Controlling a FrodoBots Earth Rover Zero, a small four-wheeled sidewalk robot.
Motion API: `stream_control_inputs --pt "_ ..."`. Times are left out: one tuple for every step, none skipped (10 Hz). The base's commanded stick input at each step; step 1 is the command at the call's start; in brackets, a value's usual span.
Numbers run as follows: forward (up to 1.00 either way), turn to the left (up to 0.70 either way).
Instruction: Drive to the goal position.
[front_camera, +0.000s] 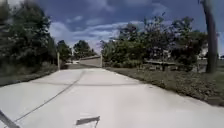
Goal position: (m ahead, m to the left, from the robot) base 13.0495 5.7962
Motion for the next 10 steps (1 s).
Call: stream_control_inputs --pt "0.85 0.0" --pt "0.85 0.0" --pt "0.85 0.0" --pt "0.85 0.0" --pt "0.85 0.0" --pt "0.85 0.0" --pt "0.85 0.0" --pt "0.85 0.0" --pt "0.85 0.0" --pt "0.85 0.0"
